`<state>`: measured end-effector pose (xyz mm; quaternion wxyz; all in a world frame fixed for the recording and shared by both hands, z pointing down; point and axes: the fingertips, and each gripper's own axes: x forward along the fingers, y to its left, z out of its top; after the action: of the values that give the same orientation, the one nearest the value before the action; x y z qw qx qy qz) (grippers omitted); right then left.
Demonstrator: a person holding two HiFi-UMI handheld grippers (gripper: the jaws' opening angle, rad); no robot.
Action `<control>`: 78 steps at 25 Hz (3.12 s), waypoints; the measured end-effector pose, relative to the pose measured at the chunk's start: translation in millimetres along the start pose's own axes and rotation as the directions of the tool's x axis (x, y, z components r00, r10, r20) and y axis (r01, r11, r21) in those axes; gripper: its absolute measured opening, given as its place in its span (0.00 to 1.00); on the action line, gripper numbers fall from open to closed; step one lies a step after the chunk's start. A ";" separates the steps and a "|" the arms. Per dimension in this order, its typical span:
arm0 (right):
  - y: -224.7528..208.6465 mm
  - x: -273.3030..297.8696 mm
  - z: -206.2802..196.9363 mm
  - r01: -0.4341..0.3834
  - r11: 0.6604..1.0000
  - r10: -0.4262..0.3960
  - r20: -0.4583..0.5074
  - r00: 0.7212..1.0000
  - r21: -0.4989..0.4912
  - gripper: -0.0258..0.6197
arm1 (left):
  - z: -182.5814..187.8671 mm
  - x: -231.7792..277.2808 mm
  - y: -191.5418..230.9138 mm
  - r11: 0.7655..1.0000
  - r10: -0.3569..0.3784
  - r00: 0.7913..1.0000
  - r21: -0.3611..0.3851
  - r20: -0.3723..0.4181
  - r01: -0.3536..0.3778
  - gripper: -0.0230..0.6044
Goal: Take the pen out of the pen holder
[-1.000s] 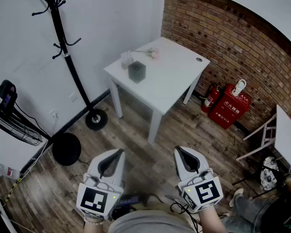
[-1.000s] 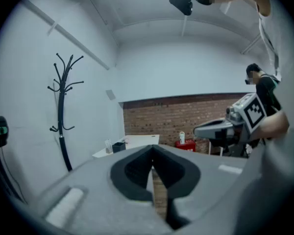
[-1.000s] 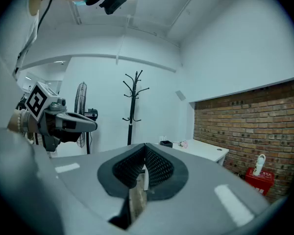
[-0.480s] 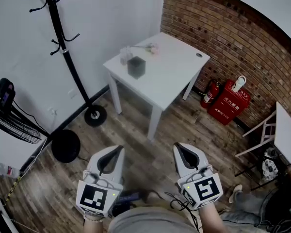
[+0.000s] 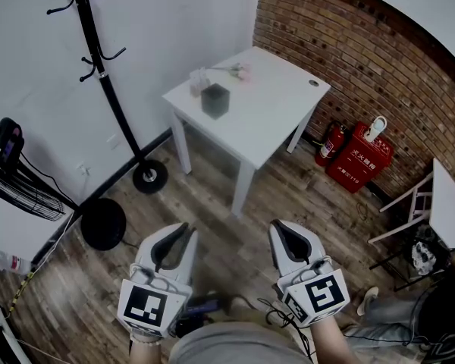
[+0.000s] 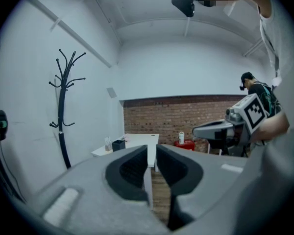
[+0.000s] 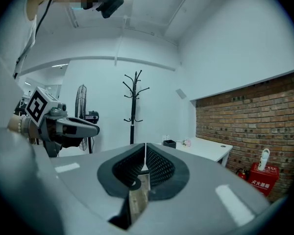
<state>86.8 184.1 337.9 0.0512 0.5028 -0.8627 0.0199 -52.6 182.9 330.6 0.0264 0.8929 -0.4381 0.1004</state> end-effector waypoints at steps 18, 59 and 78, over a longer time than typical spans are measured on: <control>0.6 -14.1 -5.9 -0.057 0.998 0.057 0.005 0.998 0.039 0.27 | -0.4 -7.2 -18.3 0.999 0.032 0.999 0.014 -0.001 -0.032 0.18; -71.8 -2.0 -27.1 -0.050 0.997 0.048 0.028 0.998 0.053 0.27 | 3.9 60.5 -40.6 0.999 0.026 1.000 0.021 0.011 -0.027 0.18; -136.7 187.5 3.3 -0.030 0.999 0.030 -0.019 0.999 0.035 0.27 | 32.2 203.4 109.3 0.999 -0.037 0.999 0.005 0.015 0.037 0.18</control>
<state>113.7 -45.9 352.7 0.0508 0.4903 -0.8691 0.0405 -12.5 -46.7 335.8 0.0227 0.9016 -0.4215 0.0942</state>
